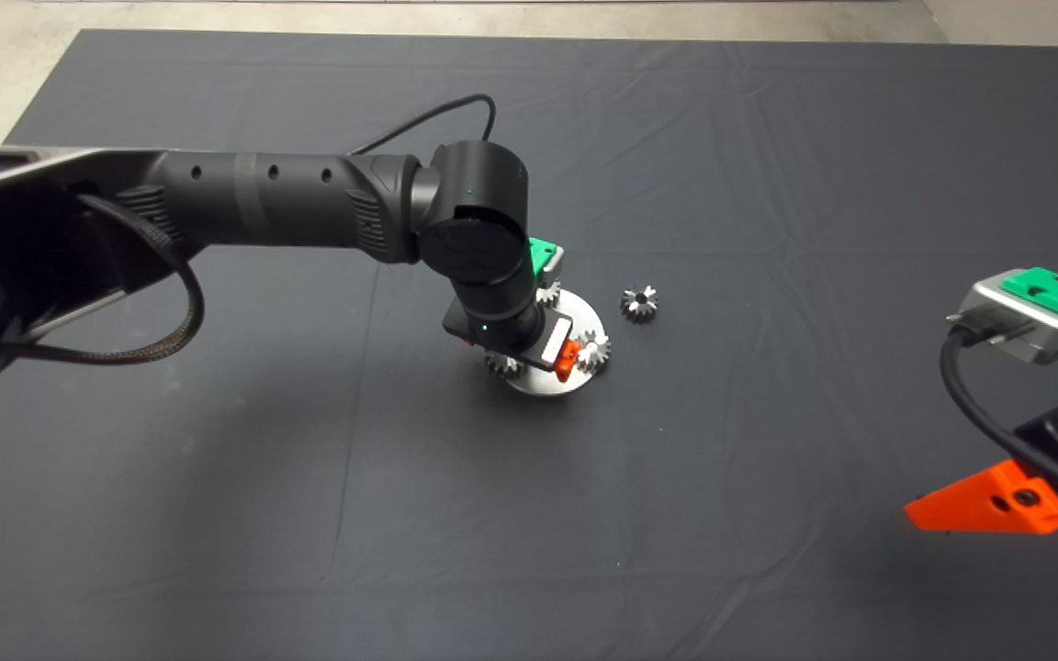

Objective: Remove an incorrectly installed larger gear and replace it with the correct smaller gear

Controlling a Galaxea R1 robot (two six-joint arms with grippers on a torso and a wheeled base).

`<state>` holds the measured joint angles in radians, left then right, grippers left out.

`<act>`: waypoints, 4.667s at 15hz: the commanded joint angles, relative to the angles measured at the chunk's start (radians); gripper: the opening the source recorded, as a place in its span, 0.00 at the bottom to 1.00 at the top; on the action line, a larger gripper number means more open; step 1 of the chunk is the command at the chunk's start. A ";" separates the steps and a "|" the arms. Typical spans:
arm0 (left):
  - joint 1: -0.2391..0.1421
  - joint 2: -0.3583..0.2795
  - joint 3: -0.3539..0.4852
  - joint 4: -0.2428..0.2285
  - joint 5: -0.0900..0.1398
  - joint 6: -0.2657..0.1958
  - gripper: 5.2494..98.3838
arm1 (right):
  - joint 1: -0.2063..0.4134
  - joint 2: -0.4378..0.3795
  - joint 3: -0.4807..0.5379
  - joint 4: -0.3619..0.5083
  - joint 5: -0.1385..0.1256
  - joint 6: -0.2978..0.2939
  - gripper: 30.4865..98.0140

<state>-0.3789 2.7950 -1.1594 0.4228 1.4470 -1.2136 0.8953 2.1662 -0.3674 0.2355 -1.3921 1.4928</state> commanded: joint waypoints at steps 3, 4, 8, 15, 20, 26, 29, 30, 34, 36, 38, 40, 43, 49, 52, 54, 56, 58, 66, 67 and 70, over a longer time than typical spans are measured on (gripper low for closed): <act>-0.008 0.012 -0.042 0.008 0.003 0.037 0.99 | 0.019 -0.001 0.001 0.015 0.001 0.000 1.00; -0.008 0.018 -0.052 0.008 0.004 0.046 0.99 | 0.019 -0.001 0.001 0.015 0.001 0.001 1.00; 0.008 0.021 -0.072 0.010 0.004 0.062 0.99 | 0.019 -0.001 0.001 0.015 0.001 0.001 1.00; 0.018 0.027 -0.072 0.007 0.004 0.060 0.99 | 0.019 0.001 0.003 0.015 0.001 0.000 1.00; 0.023 0.039 -0.074 0.008 0.004 0.062 0.96 | 0.019 -0.001 0.003 0.016 0.001 0.000 1.00; 0.023 0.042 -0.076 0.008 0.009 0.096 0.85 | 0.019 0.001 0.003 0.016 0.004 0.000 1.00; 0.023 0.043 -0.078 0.005 0.015 0.119 0.81 | 0.019 0.001 0.003 0.016 0.004 0.000 1.00; 0.023 0.044 -0.084 0.005 0.015 0.126 0.80 | 0.019 -0.001 0.003 0.016 0.004 0.000 1.00; 0.025 0.047 -0.124 0.003 0.028 0.162 0.75 | 0.019 -0.001 0.003 0.016 0.004 0.000 1.00; 0.025 0.053 -0.126 0.004 0.047 0.167 0.74 | 0.019 -0.001 0.003 0.016 0.004 0.000 1.00; 0.025 0.058 -0.137 0.002 0.056 0.173 0.69 | 0.019 0.000 0.003 0.015 0.004 0.000 1.00; 0.033 0.061 -0.140 0.001 0.083 0.178 0.69 | 0.019 -0.001 0.003 0.015 0.005 0.000 1.00; 0.046 0.065 -0.141 0.001 0.114 0.204 0.69 | 0.019 0.001 0.003 0.016 0.004 0.000 1.00; 0.054 0.065 -0.140 -0.002 0.127 0.206 0.68 | 0.019 0.001 0.003 0.016 0.005 0.000 1.00; 0.054 0.071 -0.155 -0.001 0.128 0.206 0.63 | 0.019 0.001 0.003 0.016 0.004 0.000 1.00; 0.052 0.071 -0.156 -0.002 0.126 0.207 0.59 | 0.019 0.000 0.003 0.016 0.004 0.000 1.00; 0.051 0.071 -0.158 -0.002 0.127 0.207 0.59 | 0.019 0.000 0.003 0.016 0.004 0.000 1.00; 0.049 0.071 -0.160 -0.001 0.127 0.209 0.54 | 0.019 0.001 0.003 0.016 0.004 0.000 1.00; 0.048 0.070 -0.174 -0.002 0.128 0.209 0.47 | 0.018 0.000 0.003 0.016 0.004 0.000 1.00; 0.046 0.068 -0.174 -0.002 0.128 0.207 0.47 | 0.019 -0.001 0.003 0.016 0.004 0.000 1.00; 0.046 0.068 -0.173 -0.002 0.127 0.208 0.45 | 0.017 0.001 0.003 0.016 0.004 0.000 1.00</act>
<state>-0.3202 2.8621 -1.3272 0.4189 1.5289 -1.0111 0.8953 2.1643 -0.3674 0.2355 -1.3909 1.4928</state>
